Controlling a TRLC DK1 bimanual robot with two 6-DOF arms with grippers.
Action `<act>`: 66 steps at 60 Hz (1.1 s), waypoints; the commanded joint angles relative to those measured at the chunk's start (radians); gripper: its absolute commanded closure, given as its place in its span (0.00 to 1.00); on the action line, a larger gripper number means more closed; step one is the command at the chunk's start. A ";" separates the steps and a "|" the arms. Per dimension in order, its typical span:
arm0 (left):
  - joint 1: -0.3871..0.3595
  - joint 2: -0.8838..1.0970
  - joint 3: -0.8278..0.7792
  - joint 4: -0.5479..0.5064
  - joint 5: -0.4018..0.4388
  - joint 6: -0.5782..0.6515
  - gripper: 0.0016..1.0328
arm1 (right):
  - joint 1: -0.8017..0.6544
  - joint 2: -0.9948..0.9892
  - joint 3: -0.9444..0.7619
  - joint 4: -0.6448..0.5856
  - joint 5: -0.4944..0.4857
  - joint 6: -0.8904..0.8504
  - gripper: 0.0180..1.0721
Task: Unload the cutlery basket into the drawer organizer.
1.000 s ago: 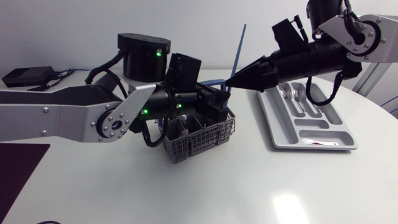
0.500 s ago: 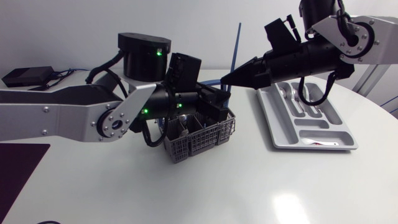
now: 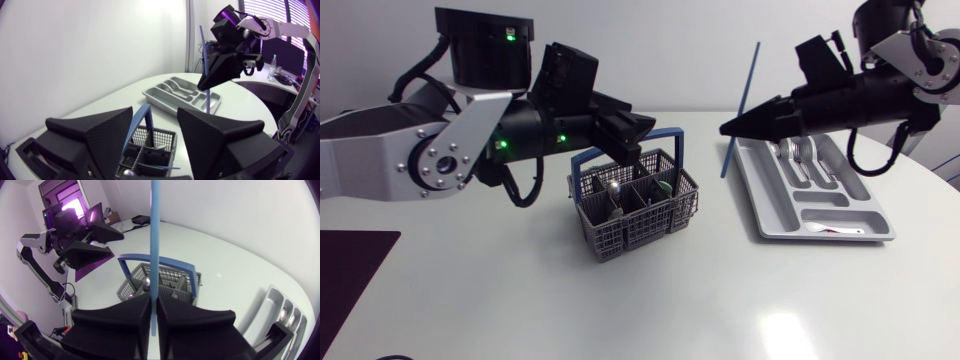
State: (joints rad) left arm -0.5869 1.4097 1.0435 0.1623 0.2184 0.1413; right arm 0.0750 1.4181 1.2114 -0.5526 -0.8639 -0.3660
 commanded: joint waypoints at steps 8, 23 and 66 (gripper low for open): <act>0.009 -0.009 -0.046 -0.052 -0.001 0.250 0.32 | -0.173 0.120 0.046 -0.075 0.022 -0.071 0.94; -0.053 0.038 -0.123 -0.056 -0.004 0.457 0.32 | -0.259 0.363 0.148 -0.104 0.161 -0.063 0.94; -0.106 0.195 -0.137 -0.026 -0.025 0.644 0.37 | -0.256 0.749 0.341 -0.093 0.463 0.048 0.60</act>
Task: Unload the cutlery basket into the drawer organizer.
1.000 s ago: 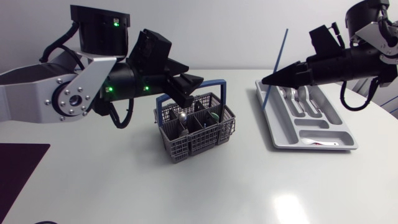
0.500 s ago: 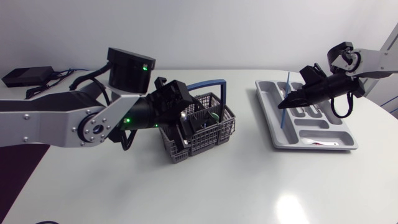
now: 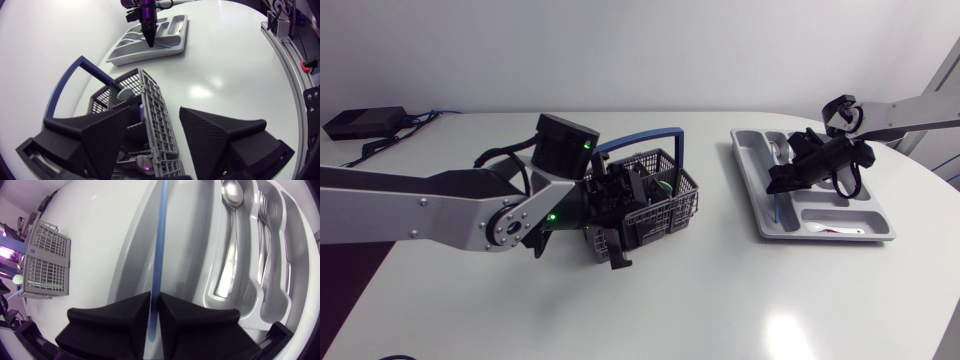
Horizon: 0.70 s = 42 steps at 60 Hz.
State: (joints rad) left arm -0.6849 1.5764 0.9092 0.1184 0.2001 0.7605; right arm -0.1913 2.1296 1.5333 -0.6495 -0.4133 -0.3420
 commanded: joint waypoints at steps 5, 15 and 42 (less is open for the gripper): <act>-0.008 0.037 0.010 0.023 -0.007 0.025 0.40 | 0.015 0.032 0.019 0.008 0.018 0.026 0.42; -0.004 0.077 0.048 0.047 -0.007 0.022 0.53 | 0.030 -0.031 -0.038 0.042 0.027 0.026 0.31; 0.035 0.131 0.119 0.076 -0.005 0.002 0.97 | 0.127 -0.261 -0.292 0.152 0.079 -0.006 0.23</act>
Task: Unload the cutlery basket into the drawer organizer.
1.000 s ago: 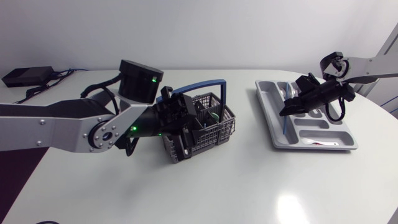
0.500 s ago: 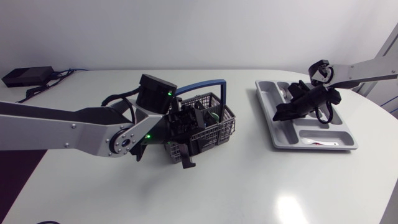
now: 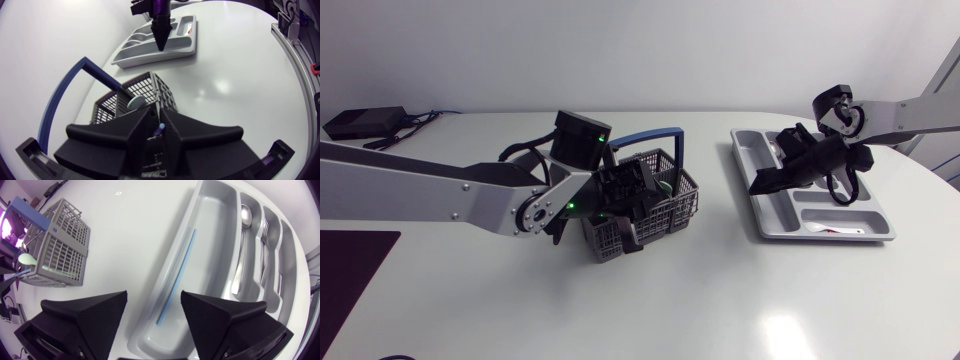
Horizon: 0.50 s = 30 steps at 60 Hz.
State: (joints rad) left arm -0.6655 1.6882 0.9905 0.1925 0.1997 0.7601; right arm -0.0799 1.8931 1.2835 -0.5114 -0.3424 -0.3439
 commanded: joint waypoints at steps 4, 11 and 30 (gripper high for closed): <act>0.024 0.014 0.053 -0.025 -0.005 0.002 0.97 | 0.028 -0.042 -0.055 0.016 0.006 -0.010 0.23; 0.037 -0.004 0.083 -0.068 0.004 -0.001 0.97 | 0.058 -0.085 -0.085 0.019 0.008 -0.023 0.22; 0.061 -0.119 0.208 -0.269 0.072 -0.054 0.97 | 0.184 -0.295 -0.214 0.044 0.006 -0.090 0.16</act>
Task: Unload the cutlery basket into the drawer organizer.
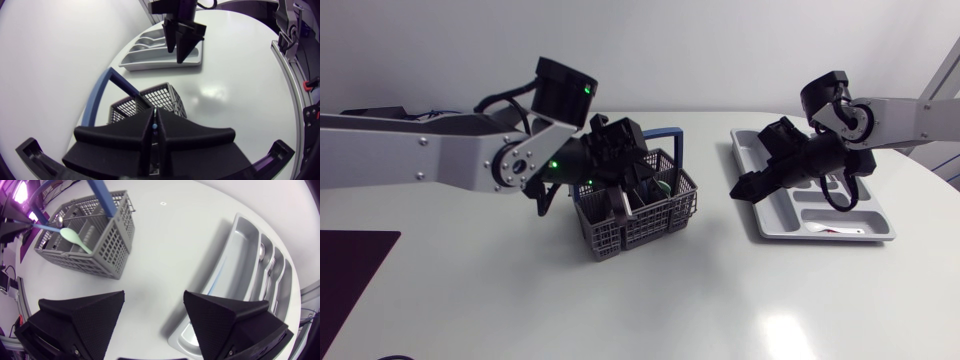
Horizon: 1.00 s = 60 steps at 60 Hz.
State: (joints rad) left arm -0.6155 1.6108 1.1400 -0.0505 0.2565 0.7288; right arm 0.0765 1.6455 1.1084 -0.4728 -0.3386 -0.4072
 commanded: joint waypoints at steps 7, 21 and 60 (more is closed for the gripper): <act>0.030 -0.074 0.161 -0.170 0.064 -0.058 0.97 | 0.085 -0.151 -0.087 0.022 -0.028 -0.055 0.16; 0.040 -0.114 0.299 -0.381 0.179 -0.216 0.97 | 0.250 -0.371 -0.125 0.034 -0.069 -0.055 0.16; 0.054 -0.114 0.376 -0.552 0.434 -0.459 0.97 | 0.471 -0.460 -0.209 0.174 -0.073 -0.053 0.78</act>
State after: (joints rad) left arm -0.5701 1.5078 1.4868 -0.5941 0.6739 0.3016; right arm 0.5415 1.2022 0.9279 -0.3103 -0.4038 -0.4572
